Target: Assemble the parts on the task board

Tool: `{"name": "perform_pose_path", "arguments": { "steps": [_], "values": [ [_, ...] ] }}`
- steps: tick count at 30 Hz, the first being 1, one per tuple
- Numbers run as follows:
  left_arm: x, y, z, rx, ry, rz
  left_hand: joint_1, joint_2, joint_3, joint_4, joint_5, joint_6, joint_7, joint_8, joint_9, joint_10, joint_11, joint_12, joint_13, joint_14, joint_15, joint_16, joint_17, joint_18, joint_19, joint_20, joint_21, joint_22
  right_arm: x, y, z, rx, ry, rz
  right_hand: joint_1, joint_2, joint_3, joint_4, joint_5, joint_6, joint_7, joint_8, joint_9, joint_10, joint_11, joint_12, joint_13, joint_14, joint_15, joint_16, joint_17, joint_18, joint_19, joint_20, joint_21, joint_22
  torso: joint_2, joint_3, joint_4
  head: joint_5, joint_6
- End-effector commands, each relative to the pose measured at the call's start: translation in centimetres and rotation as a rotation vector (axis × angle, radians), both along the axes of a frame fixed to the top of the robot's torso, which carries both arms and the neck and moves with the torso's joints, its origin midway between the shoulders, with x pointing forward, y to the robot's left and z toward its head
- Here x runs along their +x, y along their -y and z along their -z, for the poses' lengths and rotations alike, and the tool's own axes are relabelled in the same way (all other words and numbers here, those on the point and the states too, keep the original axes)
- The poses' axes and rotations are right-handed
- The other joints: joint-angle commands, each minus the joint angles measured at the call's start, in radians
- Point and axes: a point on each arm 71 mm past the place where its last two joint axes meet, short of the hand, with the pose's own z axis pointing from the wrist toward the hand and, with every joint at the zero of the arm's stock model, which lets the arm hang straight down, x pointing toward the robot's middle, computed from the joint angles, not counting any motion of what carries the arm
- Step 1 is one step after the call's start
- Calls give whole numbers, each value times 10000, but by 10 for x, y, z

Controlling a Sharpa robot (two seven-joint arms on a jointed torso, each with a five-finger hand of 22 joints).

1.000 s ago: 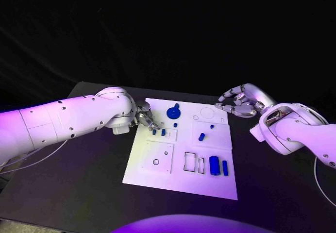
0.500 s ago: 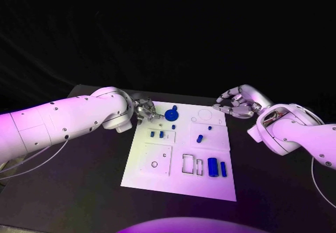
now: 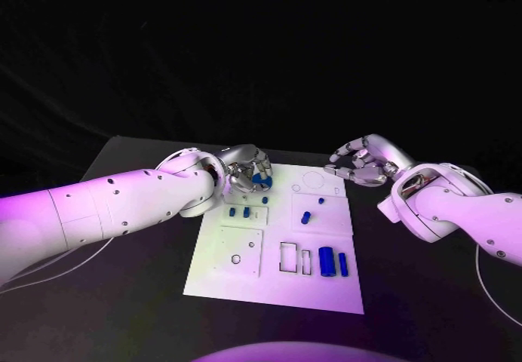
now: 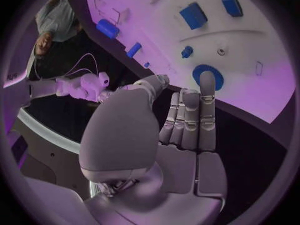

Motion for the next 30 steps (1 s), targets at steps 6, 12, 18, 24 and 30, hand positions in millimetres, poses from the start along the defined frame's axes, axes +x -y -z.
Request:
{"name": "perform_pose_path", "arguments": {
  "steps": [6, 12, 18, 24, 30],
  "values": [
    [-5, 15, 13, 2008, 1118, 1413, 56, -108, -39, -178, -26, 592, -106, -389, -506, 376, -44, -492, -746, 1404, -35, 1599, 1536, -309, 1385, -26, 1900, 2203, -2, -2, 0, -11, 71, -133, -23, 107, -35, -1, 57, -13, -18, 33, -15, 537, -61, -59, 2091, 912, -64, -66, 2069, 119, 512, -96, -49, 1871, 38, 5, 0, -95, 32],
    [-5, 17, 19, 2678, 874, 1458, -41, -120, -3, -197, -26, 982, -128, -521, -676, 715, -93, -644, -1052, 1966, -88, 2114, 2125, -533, 2061, -39, 2904, 3475, -2, -2, 0, -19, 65, -135, -23, 107, -35, -1, 57, -13, -18, 33, -15, 537, -61, -59, 2091, 912, -64, -66, 2069, 119, 512, -96, -49, 1871, 34, 6, -11, -92, 3],
    [-6, 17, 23, 3114, 607, 1403, -109, -121, 24, -203, -26, 1202, -126, -627, -765, 957, -131, -766, -1238, 2183, -127, 2250, 2241, -620, 2324, -59, 3291, 3966, -2, -1, 0, -23, 70, -124, -23, 107, -35, -1, 57, -13, -18, 33, -15, 537, -61, -59, 2091, 912, -64, -66, 2069, 119, 512, -96, -49, 1871, 29, -4, 2, -133, -38],
    [-6, 17, 24, 3318, 486, 1313, -184, -126, 33, -184, -27, 1377, -117, -687, -813, 1169, -150, -838, -1344, 2311, -152, 2309, 2284, -683, 2504, -73, 3542, 4300, -1, -1, 0, -33, 77, -116, -23, 107, -35, -1, 57, -13, -18, 33, -15, 537, -61, -59, 2091, 912, -64, -66, 2069, 119, 512, -96, -49, 1871, 18, 1, 3, -128, -41],
    [-7, 18, 24, 3342, 474, 1325, -204, -102, 79, -181, -23, 1514, -139, -728, -843, 1355, -179, -883, -1413, 2391, -178, 2336, 2288, -723, 2617, -87, 3701, 4509, -1, -1, 0, -40, 80, -111, -7, 116, -30, -5, 65, -17, -18, 34, -18, 539, -60, -57, 2094, 912, -64, -67, 2065, 120, 510, -96, -53, 1868, 23, -5, 7, -137, -43]
  ]
}}
